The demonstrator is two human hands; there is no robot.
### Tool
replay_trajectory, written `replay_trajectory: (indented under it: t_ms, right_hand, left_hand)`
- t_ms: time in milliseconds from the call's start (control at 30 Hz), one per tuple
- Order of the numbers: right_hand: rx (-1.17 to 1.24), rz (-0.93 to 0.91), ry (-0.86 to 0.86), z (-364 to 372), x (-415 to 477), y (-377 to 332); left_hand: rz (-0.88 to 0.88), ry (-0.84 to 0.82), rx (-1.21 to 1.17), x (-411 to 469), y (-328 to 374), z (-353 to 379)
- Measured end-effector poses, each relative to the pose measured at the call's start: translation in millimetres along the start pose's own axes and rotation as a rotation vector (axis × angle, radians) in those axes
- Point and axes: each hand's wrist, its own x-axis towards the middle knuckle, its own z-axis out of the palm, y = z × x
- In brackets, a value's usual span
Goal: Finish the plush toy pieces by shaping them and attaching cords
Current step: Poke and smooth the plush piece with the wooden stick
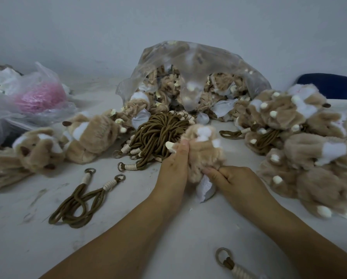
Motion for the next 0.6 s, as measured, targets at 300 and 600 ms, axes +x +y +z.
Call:
replay_trajectory:
  t_ms: [300, 600]
  right_hand:
    - [-0.089, 0.068, 0.009, -4, 2, 15]
    - [0.01, 0.271, 0.159, -7, 4, 18]
  left_hand:
    - [-0.005, 0.108, -0.295, 6, 3, -7]
    - [0.099, 0.062, -0.07, 4, -4, -6]
